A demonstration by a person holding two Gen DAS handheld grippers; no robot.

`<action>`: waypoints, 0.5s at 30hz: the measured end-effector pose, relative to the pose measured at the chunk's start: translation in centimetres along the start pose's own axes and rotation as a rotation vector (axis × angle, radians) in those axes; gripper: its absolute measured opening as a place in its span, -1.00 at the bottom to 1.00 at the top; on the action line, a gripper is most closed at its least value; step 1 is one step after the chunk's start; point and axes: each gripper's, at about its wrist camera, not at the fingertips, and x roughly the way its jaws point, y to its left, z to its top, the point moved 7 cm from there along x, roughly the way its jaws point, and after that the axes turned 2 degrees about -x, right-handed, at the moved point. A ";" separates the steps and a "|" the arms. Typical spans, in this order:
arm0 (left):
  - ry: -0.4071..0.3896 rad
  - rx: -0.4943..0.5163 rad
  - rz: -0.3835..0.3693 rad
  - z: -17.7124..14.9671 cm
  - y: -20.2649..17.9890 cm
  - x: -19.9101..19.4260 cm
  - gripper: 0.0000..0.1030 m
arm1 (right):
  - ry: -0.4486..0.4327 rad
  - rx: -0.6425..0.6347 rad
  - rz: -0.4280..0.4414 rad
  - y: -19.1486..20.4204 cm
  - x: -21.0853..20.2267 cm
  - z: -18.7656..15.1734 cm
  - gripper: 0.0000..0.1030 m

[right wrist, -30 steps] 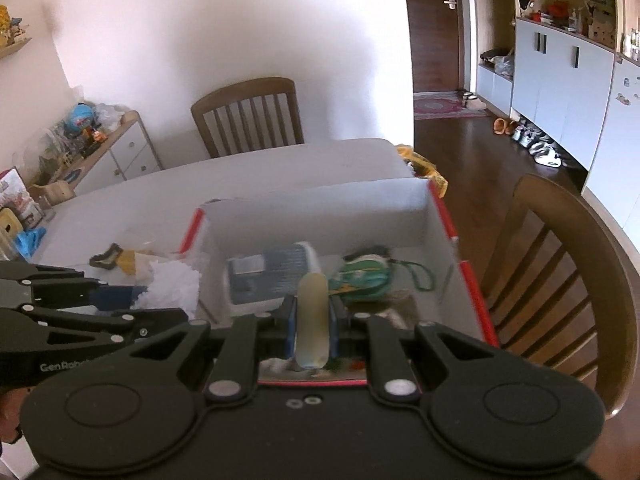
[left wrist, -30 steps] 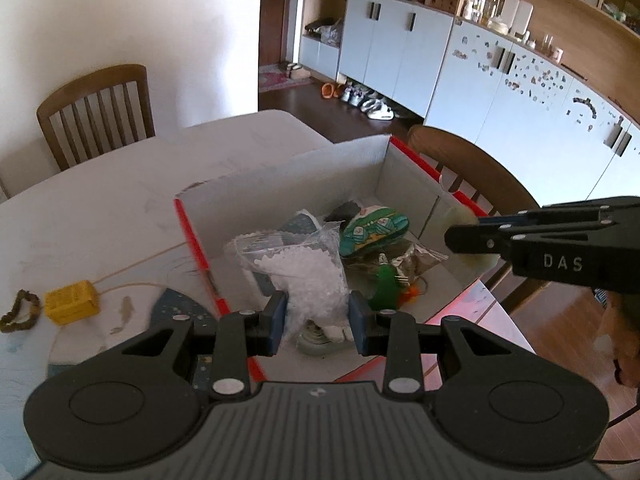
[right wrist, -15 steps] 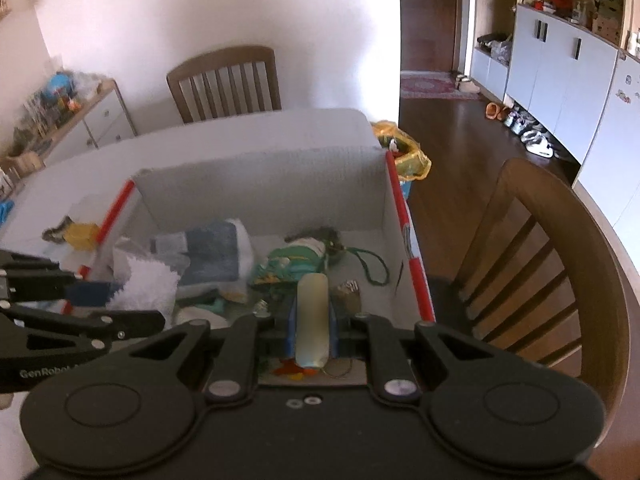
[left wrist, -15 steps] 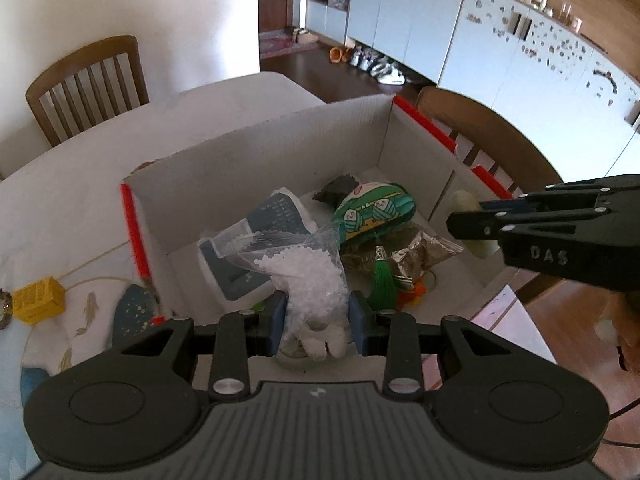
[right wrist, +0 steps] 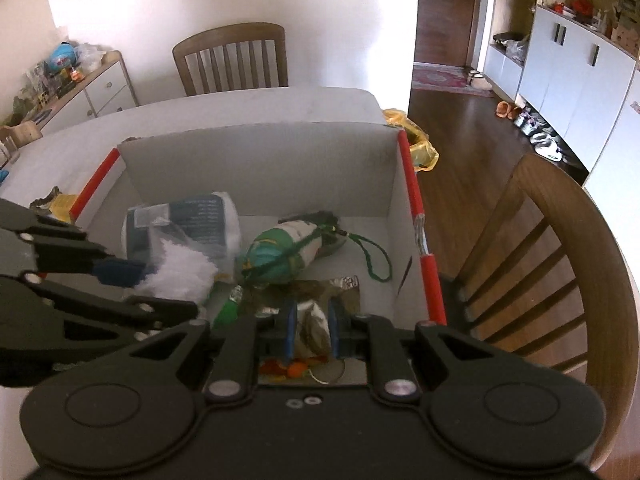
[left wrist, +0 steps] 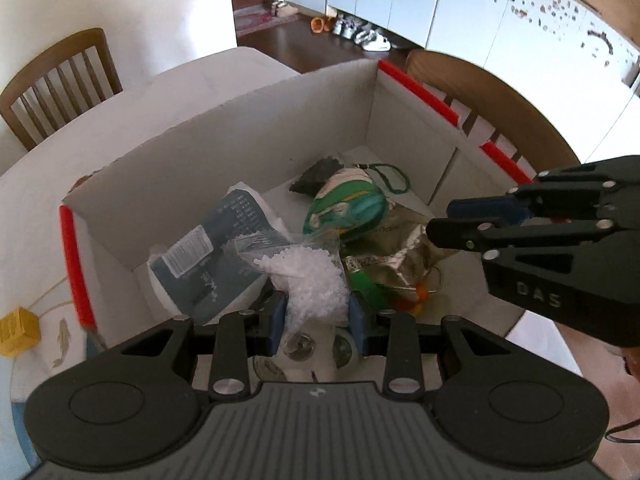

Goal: Organize objects
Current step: 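Lower into the box and open the left gripper while the right releases the cylinder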

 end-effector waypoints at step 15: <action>0.047 -0.016 -0.001 -0.1 0.2 2.0 -0.13 | -0.011 0.029 0.040 -0.9 -1.7 -0.3 -0.56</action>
